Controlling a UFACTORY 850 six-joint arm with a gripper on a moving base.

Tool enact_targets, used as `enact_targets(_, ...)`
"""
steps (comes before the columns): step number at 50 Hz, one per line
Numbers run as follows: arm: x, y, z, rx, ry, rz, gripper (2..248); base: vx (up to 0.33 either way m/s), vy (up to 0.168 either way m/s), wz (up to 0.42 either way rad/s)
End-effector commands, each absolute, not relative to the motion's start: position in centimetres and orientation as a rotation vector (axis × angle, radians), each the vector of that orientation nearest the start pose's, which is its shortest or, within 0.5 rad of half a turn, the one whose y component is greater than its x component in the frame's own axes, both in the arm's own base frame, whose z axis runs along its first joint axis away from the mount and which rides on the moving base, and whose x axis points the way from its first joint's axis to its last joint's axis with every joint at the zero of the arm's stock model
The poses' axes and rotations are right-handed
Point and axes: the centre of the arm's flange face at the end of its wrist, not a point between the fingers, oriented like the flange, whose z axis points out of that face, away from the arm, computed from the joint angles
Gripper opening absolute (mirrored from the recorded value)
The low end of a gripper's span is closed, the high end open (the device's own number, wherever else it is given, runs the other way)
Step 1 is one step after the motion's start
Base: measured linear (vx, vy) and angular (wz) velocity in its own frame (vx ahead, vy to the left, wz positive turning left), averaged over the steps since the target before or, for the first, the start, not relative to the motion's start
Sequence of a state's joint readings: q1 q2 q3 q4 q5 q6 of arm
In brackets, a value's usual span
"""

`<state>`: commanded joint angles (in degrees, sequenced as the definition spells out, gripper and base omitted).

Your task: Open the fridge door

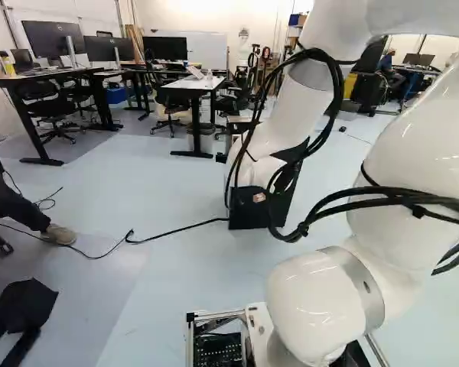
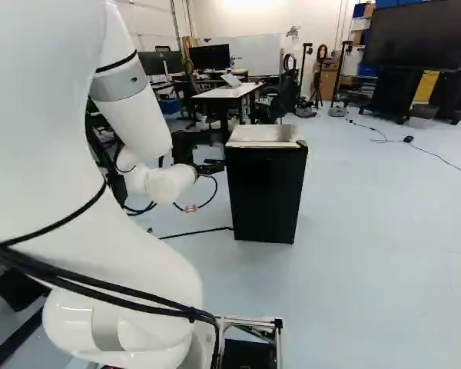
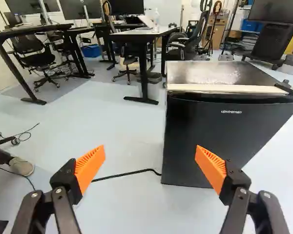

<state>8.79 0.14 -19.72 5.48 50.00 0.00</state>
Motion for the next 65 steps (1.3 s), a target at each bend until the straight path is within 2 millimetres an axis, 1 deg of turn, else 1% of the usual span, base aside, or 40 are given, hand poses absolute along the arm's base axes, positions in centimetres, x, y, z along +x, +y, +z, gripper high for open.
enact_targets(7, 37.4, 5.7, 37.3, -2.524, -0.041, -1.754, 247, 0.0, 0.0, 0.0)
enact_targets(14, 38.3, 6.5, 36.8, -2.532, -0.03, -1.736, 247, 0.0, 0.0, 0.0)
enact_targets(42, 42.0, 9.9, 33.8, -2.574, 0.013, -1.668, 247, 0.0, 0.0, 0.0)
enact_targets(65, 45.6, 12.6, 31.4, -2.563, 0.082, -1.706, 247, 0.0, 0.0, 0.0)
